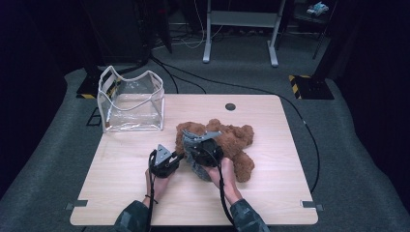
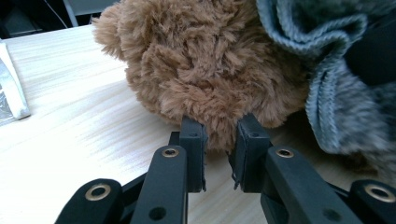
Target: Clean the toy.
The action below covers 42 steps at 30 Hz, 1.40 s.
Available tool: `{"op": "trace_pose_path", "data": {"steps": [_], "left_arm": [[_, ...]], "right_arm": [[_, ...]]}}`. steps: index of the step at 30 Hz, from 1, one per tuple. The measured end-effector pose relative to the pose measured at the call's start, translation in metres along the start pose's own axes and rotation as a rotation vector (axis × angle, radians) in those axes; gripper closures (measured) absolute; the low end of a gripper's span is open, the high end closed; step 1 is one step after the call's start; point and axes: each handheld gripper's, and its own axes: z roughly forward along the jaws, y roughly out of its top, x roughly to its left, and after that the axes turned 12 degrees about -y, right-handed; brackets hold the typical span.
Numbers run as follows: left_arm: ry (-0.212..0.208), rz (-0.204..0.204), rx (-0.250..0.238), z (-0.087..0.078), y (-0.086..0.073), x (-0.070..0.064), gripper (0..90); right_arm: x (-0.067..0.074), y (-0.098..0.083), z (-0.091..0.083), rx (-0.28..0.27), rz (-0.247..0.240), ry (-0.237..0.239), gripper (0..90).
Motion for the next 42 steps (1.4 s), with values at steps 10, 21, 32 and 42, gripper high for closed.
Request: {"op": "trace_pose_path", "data": {"steps": [10,21,32,42], "left_arm": [[0.010,0.003,-0.001,0.001,0.000,-0.001,76.3],[0.008,0.003,0.001,0.000,0.000,-0.001,76.3],[0.016,0.011,0.000,0.001,0.000,-0.001,76.2],[0.019,0.007,-0.005,0.001,0.000,-0.001,76.3]], "right_arm": [[-0.014,-0.021,-0.008,0.037,0.057,-0.049,77.6],[-0.009,-0.049,-0.012,0.125,0.041,-0.016,77.4],[-0.024,-0.005,-0.034,-0.050,0.062,-0.051,76.7],[-0.015,-0.031,-0.001,0.058,0.083,-0.055,77.2]]}}
